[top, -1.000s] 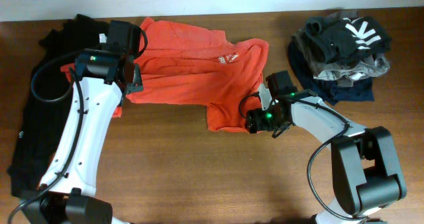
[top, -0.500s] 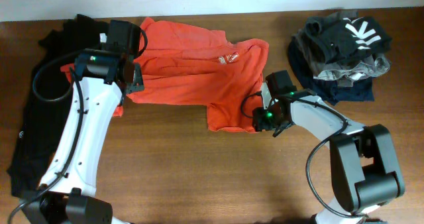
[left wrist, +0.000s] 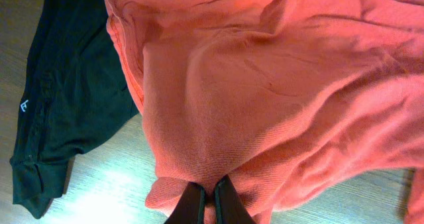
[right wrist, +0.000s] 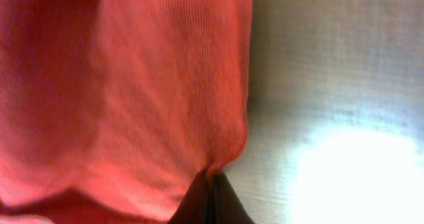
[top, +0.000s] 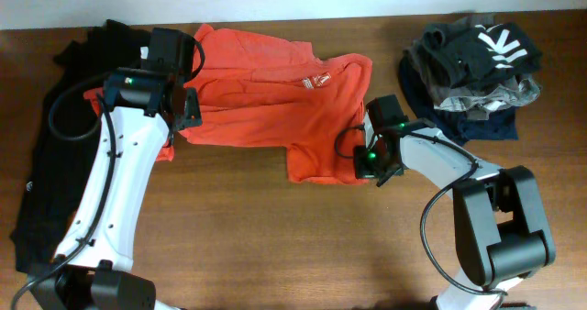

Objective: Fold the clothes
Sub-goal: 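Grasp the right sleeve edge of the red shirt with the right gripper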

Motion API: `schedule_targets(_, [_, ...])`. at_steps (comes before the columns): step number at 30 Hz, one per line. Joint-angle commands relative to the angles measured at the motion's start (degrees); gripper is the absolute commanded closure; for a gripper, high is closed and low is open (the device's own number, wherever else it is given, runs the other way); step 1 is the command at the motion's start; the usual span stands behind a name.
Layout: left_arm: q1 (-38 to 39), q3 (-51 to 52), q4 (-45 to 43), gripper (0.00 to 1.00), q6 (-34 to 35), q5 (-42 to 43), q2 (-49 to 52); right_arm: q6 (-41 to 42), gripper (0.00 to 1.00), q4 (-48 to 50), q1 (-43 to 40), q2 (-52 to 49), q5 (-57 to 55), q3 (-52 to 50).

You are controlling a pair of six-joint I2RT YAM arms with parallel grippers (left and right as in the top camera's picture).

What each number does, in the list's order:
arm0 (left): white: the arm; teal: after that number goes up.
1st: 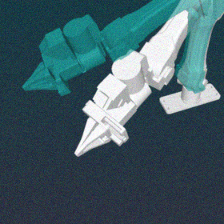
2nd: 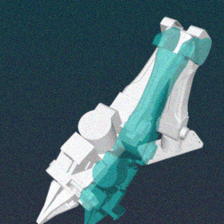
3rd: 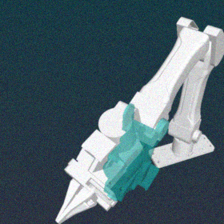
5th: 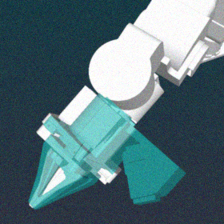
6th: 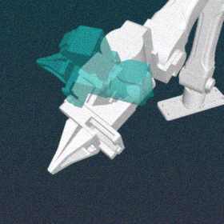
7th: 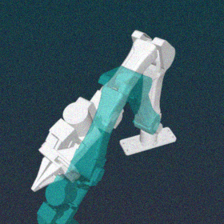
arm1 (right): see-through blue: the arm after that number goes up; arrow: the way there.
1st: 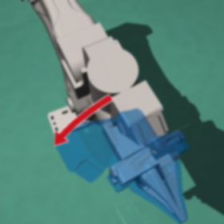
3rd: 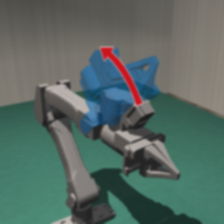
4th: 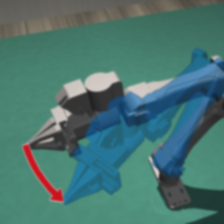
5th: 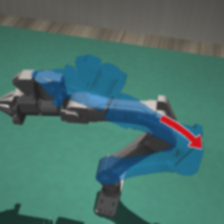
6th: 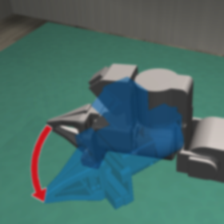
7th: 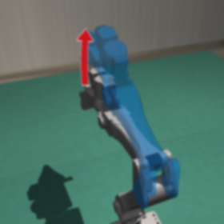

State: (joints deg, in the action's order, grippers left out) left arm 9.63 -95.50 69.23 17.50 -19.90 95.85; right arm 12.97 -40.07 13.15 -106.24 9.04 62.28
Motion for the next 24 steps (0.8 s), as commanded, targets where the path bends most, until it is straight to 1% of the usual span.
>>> schedule_targets(1, [-0.2,-1.0,0.3,1.0,-0.5,0.2,-0.4,1.0,0.96,-6.8,-1.9,-0.7,-2.7,2.6])
schedule_targets(5, [-0.2,-3.7,2.7,1.0,-1.6,0.2,-0.4,0.5,0.96,-17.2,-4.5,3.2,-2.6,9.5])
schedule_targets(8, [-0.1,-7.0,5.2,1.0,-2.3,0.2,-0.4,-1.7,0.96,-24.3,-6.6,7.0,-2.3,14.6])
schedule_targets(13, [-0.1,-11.0,7.1,0.99,-2.2,0.4,-0.5,-3.7,0.96,-33.0,-10.9,14.2,-2.2,22.8])
schedule_targets(16, [-0.1,-11.1,8.1,0.98,-2.2,1.3,-0.4,-3.7,0.96,-35.1,-13.3,18.2,-2.2,25.6])
schedule_targets(19, [-0.1,-10.5,8.9,0.99,-2.2,1.3,-0.2,-3.7,0.96,-35.4,-15.3,21.3,-2.2,25.9])
schedule_targets(24, [-0.1,-6.8,9.0,1.0,-2.3,4.6,0.6,-4.0,0.96,-38.4,-15.8,21.5,-2.1,25.6])
